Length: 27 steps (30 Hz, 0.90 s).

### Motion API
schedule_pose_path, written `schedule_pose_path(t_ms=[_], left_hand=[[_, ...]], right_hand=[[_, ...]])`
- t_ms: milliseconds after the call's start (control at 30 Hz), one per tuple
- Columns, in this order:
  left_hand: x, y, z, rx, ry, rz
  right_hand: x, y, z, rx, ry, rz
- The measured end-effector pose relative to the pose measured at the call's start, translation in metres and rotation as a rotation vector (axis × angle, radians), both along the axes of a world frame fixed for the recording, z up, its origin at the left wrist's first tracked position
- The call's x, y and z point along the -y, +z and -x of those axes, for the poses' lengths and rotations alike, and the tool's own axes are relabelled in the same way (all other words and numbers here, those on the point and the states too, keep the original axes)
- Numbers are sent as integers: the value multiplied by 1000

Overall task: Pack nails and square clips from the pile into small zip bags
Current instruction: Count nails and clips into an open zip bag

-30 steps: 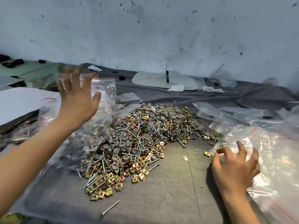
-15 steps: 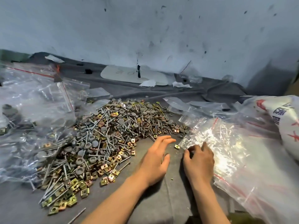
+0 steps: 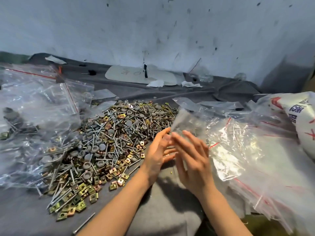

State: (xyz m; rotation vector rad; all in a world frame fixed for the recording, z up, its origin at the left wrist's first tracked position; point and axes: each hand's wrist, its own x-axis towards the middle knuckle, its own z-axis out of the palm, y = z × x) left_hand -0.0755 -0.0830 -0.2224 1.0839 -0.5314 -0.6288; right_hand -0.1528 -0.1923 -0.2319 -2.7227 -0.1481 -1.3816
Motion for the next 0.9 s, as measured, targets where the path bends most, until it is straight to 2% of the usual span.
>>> schedule_pose_path(t_ms=[67,133,200,267,333,400,467,533,700,800,900], left_hand=[[0,2,-1,-128,-40,49],[0,4,-2,-169,-10,23],[0,5,-6,-166,60,-29],[-1,6,-7,-166,78,-44],[-2,7,-8,-171,92,-45],[-4,8,-9,-191,110,-37],[-5,9,-10,-213,121,-6],[-6,9,-12,-225,91,31],[-7,11,-13,-314,-8,161],[-9,10,-13,-420,-62,269],[-9,9,-14,-484,-88,310]], right_hand=[[-6,-1,0,-80,89,66],[-7,-1,0,-115,124,71],[-7,0,1,-59,134,8],[-6,0,0,71,99,-155],[0,2,0,171,10,-510],[9,7,1,161,-30,-1019],[19,8,2,124,124,-1525],[26,8,2,105,244,-1770],[27,6,0,-64,345,-1889],[31,4,1,-74,354,-1863],[31,2,3,-168,382,-1779]])
